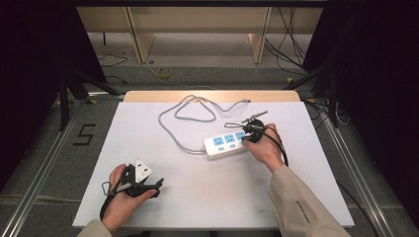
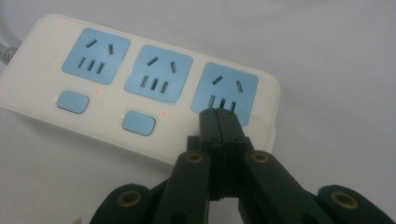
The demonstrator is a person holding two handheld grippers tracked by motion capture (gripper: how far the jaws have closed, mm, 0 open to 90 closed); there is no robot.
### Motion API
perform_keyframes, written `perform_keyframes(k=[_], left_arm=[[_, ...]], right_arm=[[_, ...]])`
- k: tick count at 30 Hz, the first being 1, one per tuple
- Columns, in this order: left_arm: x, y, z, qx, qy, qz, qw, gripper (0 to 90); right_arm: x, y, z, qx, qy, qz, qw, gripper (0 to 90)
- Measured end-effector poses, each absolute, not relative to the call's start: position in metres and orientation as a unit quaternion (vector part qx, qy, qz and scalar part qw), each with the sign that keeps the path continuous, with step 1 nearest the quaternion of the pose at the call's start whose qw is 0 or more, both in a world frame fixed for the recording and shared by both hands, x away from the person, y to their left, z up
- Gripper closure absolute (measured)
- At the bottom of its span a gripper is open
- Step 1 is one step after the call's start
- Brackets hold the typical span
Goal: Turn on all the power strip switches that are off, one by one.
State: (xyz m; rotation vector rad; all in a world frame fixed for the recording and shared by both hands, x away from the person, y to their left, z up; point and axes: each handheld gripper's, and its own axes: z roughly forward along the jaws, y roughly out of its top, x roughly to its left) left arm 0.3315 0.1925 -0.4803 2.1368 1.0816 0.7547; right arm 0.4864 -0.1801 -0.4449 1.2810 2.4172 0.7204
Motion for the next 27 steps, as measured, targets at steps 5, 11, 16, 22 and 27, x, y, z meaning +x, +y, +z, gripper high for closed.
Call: perform_keyframes(k=[5, 11, 16, 22, 27], left_arm=[[0.3314, 0.1925, -0.4801, 0.81, 0.409, 0.286, 0.309, 18.3], [0.3313, 0.1925, -0.48, 0.81, 0.409, 0.287, 0.309, 18.3], [0.3312, 0.1923, -0.4798, 0.81, 0.407, 0.287, 0.309, 18.3], [0.331, 0.1926, -0.4796, 0.81, 0.407, 0.287, 0.309, 18.3], [0.3312, 0.1931, -0.48, 0.808, 0.409, 0.288, 0.31, 18.3]], right_arm=[[0.486, -0.1801, -0.4456, 0.45, 0.842, 0.253, 0.157, 90.0], [0.4855, -0.1796, -0.4462, 0.451, 0.841, 0.252, 0.159, 90.0], [0.4855, -0.1798, -0.4467, 0.451, 0.841, 0.253, 0.158, 90.0], [0.4851, -0.1791, -0.4471, 0.452, 0.841, 0.251, 0.16, 90.0], [0.4848, -0.1805, -0.4474, 0.452, 0.84, 0.255, 0.158, 90.0]])
